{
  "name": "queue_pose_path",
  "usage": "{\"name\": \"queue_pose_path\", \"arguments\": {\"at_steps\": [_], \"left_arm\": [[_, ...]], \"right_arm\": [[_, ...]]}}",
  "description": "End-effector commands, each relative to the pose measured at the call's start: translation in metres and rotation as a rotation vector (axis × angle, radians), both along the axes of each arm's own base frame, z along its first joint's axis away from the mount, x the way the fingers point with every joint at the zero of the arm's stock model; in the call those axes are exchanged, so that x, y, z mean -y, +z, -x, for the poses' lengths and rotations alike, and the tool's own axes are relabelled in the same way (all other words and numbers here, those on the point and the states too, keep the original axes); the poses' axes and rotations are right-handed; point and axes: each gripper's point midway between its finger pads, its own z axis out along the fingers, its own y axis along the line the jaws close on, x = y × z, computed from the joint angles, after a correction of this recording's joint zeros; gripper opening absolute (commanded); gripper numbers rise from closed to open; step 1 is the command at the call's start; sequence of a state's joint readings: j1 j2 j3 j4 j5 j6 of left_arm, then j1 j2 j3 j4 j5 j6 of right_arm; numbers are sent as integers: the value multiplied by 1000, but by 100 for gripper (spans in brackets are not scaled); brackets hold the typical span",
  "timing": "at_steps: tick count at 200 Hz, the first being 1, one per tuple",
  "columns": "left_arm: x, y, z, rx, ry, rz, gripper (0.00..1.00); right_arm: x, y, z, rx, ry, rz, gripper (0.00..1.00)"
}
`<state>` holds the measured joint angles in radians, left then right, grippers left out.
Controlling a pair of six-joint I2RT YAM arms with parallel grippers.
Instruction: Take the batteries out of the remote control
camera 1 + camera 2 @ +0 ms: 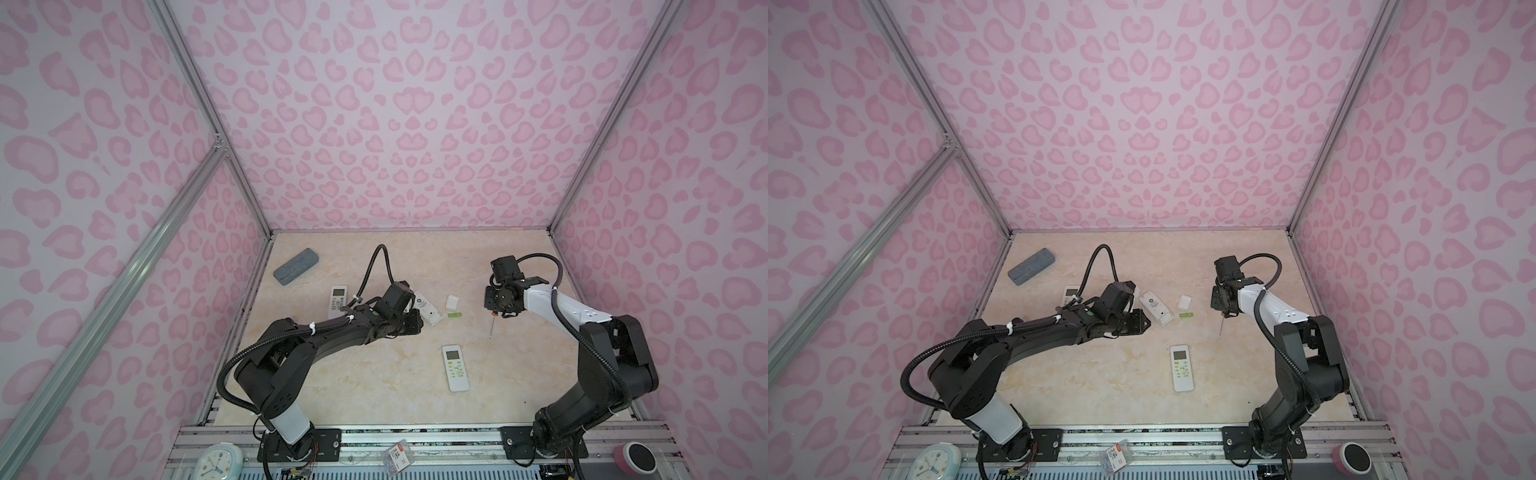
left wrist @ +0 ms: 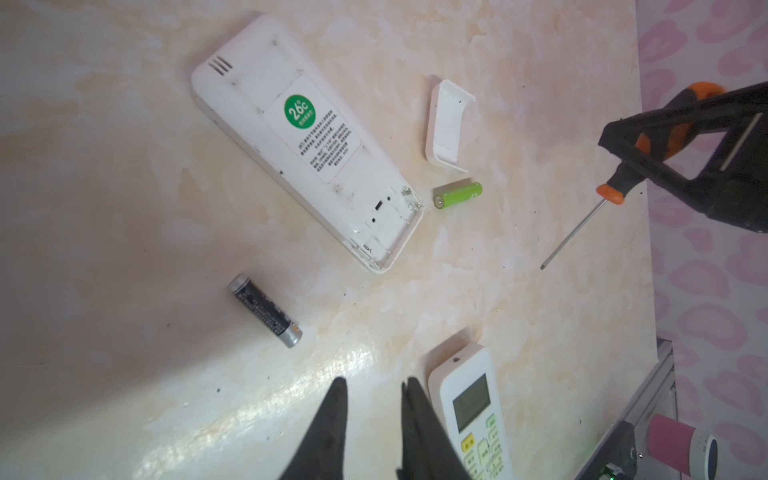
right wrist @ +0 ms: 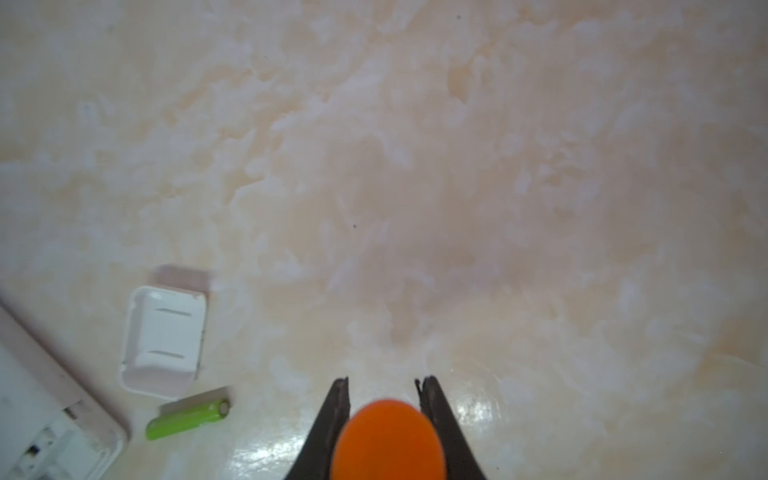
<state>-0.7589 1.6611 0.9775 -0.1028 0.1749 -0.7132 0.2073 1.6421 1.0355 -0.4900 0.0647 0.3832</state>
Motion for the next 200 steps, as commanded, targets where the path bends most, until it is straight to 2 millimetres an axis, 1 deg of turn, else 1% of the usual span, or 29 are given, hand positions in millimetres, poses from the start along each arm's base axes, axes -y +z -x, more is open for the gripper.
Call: {"name": "queue_pose_path", "arguments": {"at_steps": [1, 8, 23, 36, 48, 58, 77, 98, 109, 137, 139, 141, 156, 168, 176, 187, 200], "left_arm": [[-9, 4, 3, 26, -12, -30, 26], [-12, 4, 5, 28, -12, -34, 26], [-17, 4, 9, 30, -13, -43, 26], [-22, 5, 12, 33, -18, -52, 26], [-28, 7, 15, 43, -13, -60, 27], [-34, 6, 18, 49, -2, -71, 30], [-42, 6, 21, 60, 10, -81, 33], [-46, 10, 24, 66, 9, -90, 34], [-49, 12, 25, 72, 15, -91, 35], [-57, 21, 26, 103, 34, -100, 35], [-58, 22, 26, 105, 35, -103, 39], [-59, 23, 26, 106, 36, -103, 40], [-62, 30, 27, 121, 41, -107, 41], [-66, 36, 26, 147, 49, -104, 43], [-69, 41, 26, 172, 56, -101, 44], [-75, 46, 24, 211, 73, -106, 48], [-83, 52, 23, 250, 89, -122, 51]], "right_arm": [[11, -26, 23, -148, 18, 15, 0], [12, -33, 25, -178, 18, 21, 0], [14, -44, 26, -223, 21, 40, 9], [13, -50, 26, -236, 22, 48, 20], [12, -51, 25, -228, 19, 54, 27], [12, -51, 24, -224, 14, 54, 32], [10, -49, 25, -223, 22, 62, 38], [11, -43, 25, -214, 26, 74, 42], [11, -36, 25, -200, 24, 72, 43], [4, -12, 25, -141, 53, 65, 45], [3, -10, 25, -138, 56, 66, 45], [2, -8, 25, -135, 61, 67, 45], [-2, 6, 29, -124, 81, 85, 47], [-5, 16, 35, -115, 92, 97, 47], [-10, 20, 41, -102, 105, 94, 48], [-20, 22, 51, -94, 120, 81, 50], [-39, 18, 70, -97, 151, 52, 52]]}}
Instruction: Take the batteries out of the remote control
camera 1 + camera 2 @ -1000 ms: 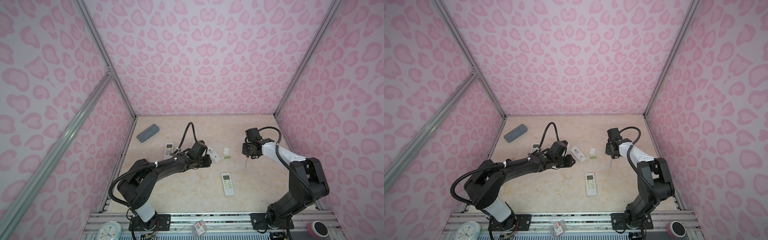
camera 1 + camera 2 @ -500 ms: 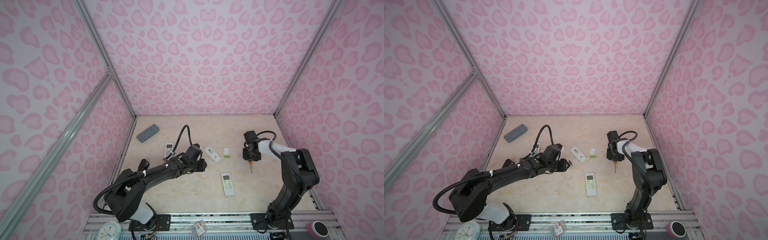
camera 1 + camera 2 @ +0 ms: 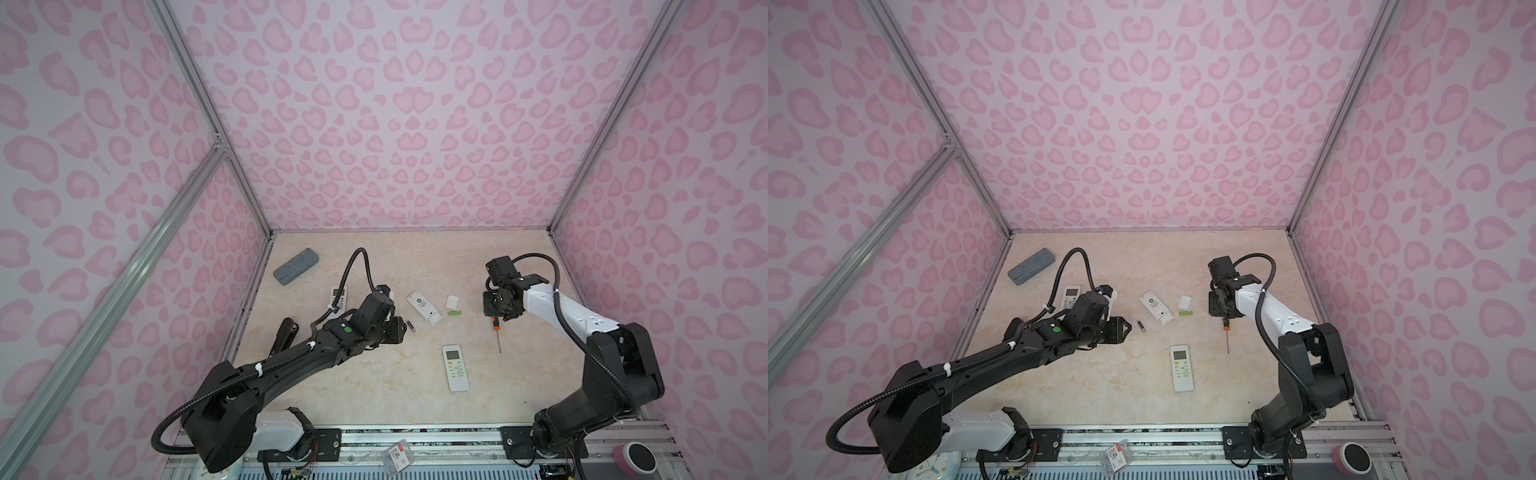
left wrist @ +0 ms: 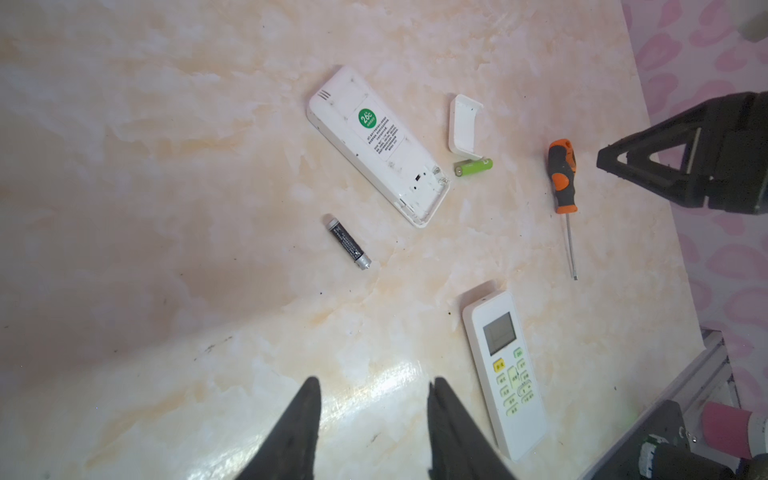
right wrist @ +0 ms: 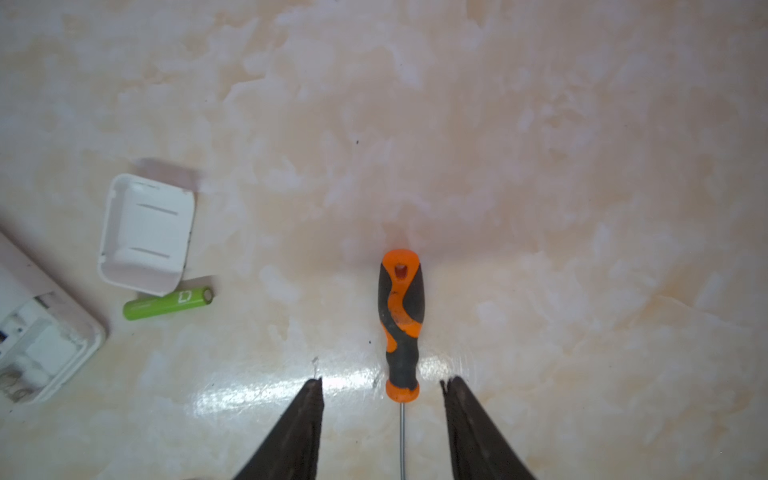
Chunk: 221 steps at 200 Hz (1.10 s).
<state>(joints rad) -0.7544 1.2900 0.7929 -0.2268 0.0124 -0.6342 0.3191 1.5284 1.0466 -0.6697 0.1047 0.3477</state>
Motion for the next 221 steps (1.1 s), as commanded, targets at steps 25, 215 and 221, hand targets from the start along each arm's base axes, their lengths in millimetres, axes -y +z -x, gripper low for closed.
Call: {"name": "queue_pose_path", "arguments": {"at_steps": [25, 215, 221], "left_arm": [[-25, 15, -1, 96, 49, -64, 54], [-22, -20, 4, -7, 35, -100, 57], [-20, -21, 3, -9, 38, -101, 57]], "right_arm": [[-56, -13, 73, -57, 87, -26, 56], [-104, -53, 149, -16, 106, -20, 89], [-106, -54, 149, -21, 116, -13, 89]]}}
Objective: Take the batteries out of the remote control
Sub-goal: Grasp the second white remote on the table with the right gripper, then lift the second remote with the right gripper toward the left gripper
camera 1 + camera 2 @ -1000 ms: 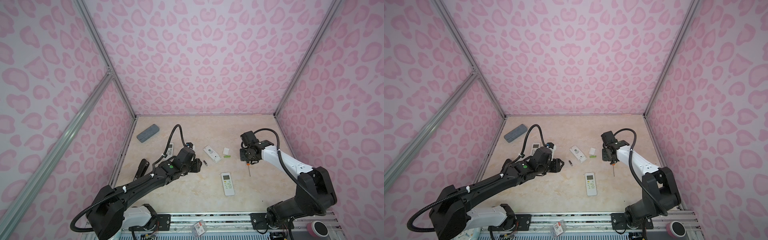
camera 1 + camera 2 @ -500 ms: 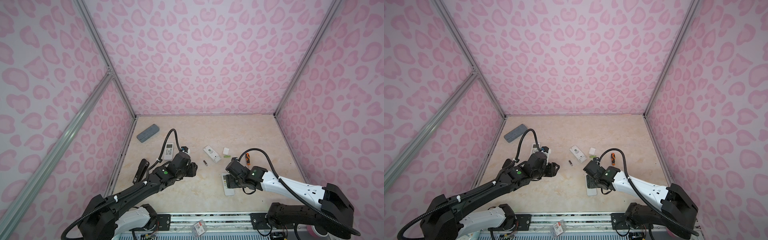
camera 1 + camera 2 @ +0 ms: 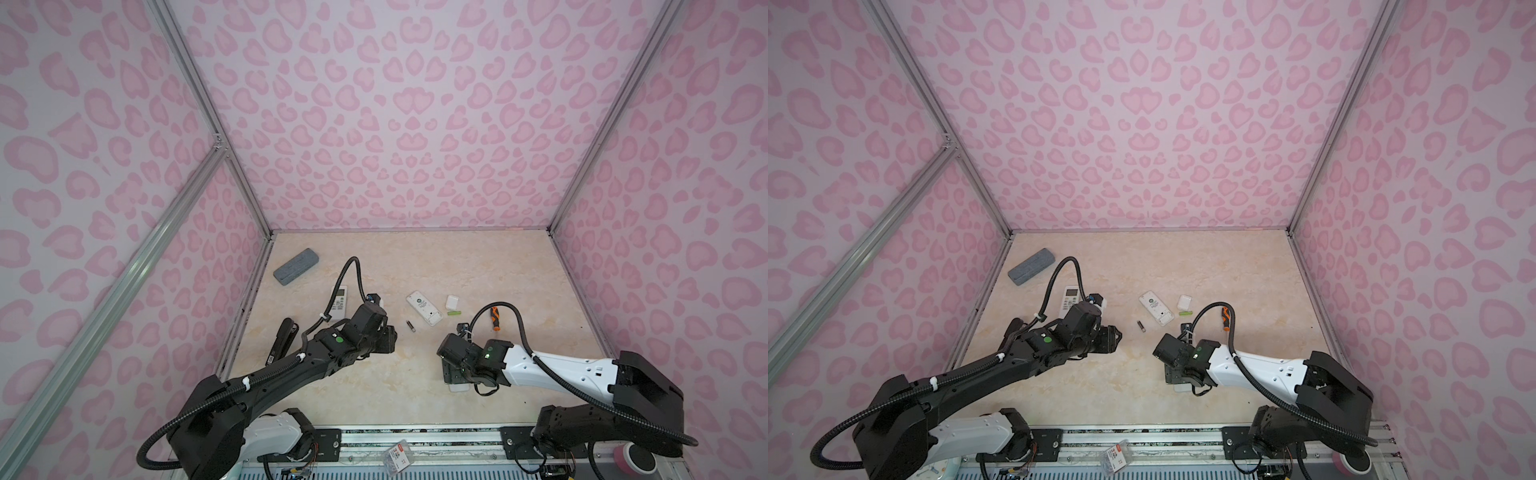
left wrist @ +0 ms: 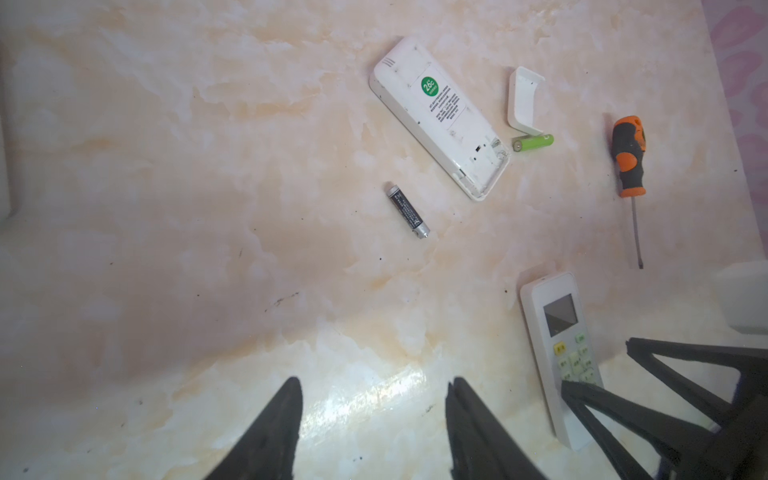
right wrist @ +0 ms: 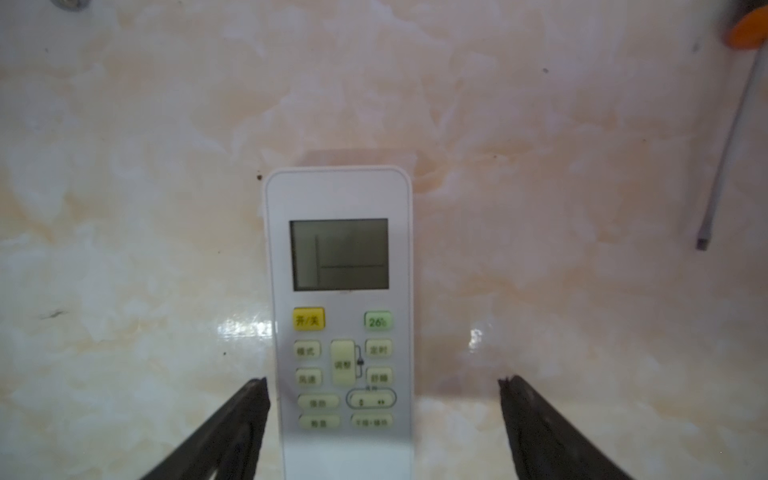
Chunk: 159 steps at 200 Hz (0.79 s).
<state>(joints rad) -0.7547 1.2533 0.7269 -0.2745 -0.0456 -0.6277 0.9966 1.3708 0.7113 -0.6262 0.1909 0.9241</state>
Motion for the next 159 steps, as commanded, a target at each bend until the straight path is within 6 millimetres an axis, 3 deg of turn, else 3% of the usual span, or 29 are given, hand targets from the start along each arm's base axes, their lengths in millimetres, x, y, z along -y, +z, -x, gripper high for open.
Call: {"name": "queue_pose_path", "arguments": {"at_steps": [1, 34, 77, 103, 159], "left_arm": [[4, 1, -10, 14, 5, -14, 57], [11, -7, -17, -4, 15, -22, 57], [16, -11, -20, -32, 21, -14, 56], [16, -11, -22, -49, 25, -3, 56], [16, 3, -26, -71, 50, 66, 56]], "right_arm": [[3, -2, -6, 19, 1, 52, 89], [-14, -9, -4, 15, 56, 40, 81], [-17, -11, -3, 23, 75, 24, 57], [-24, -5, -7, 48, 93, -13, 43], [-42, 17, -16, 102, 159, -57, 31]]}}
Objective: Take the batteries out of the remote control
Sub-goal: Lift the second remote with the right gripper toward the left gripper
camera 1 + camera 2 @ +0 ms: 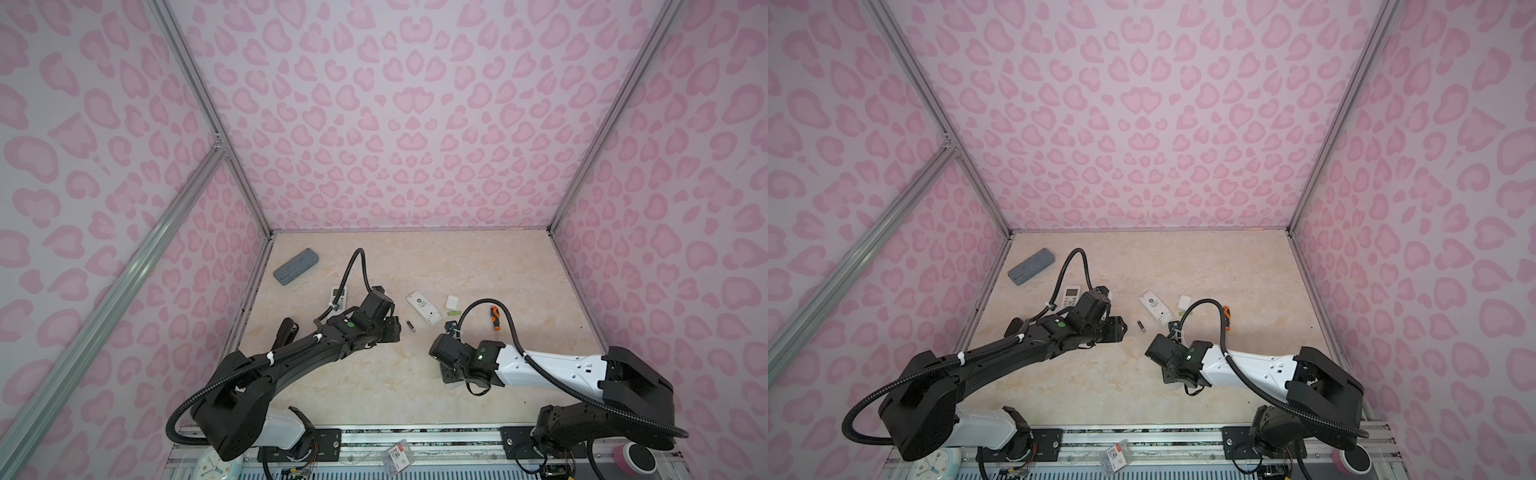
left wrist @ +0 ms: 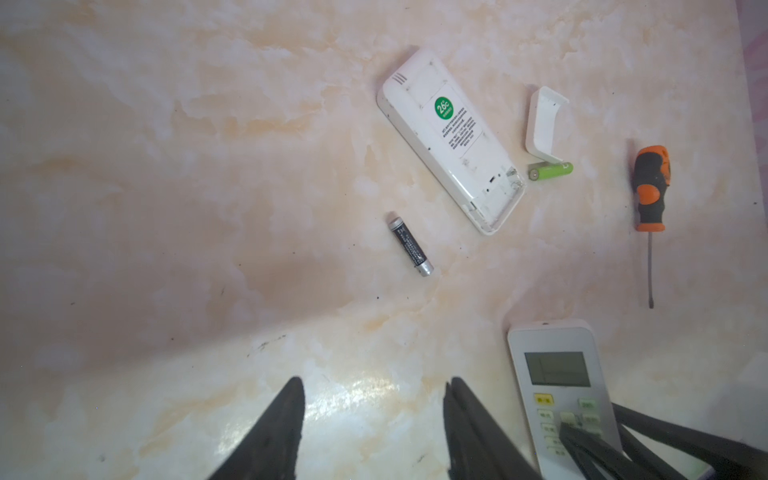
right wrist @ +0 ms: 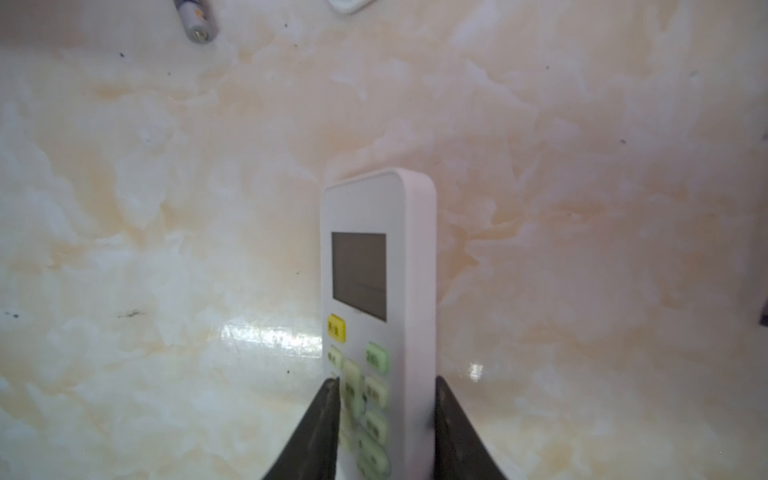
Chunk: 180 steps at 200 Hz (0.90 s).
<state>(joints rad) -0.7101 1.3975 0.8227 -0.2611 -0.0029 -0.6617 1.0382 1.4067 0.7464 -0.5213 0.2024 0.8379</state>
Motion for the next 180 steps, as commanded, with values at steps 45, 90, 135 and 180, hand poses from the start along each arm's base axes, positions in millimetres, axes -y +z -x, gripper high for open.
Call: {"name": "queue_pose_path", "arguments": {"at_steps": [45, 90, 135, 180], "left_arm": [[3, 13, 2, -76, 52, 124, 57], [7, 10, 13, -163, 92, 215, 57], [8, 13, 12, -171, 103, 235, 57], [18, 18, 19, -297, 195, 350, 57]], "right_arm": [[-22, 11, -6, 44, 95, 5, 22], [-30, -1, 0, 23, 114, 64, 28], [-23, -13, 4, 0, 98, 105, 25], [-35, 9, -6, 90, 130, 91, 15]]}}
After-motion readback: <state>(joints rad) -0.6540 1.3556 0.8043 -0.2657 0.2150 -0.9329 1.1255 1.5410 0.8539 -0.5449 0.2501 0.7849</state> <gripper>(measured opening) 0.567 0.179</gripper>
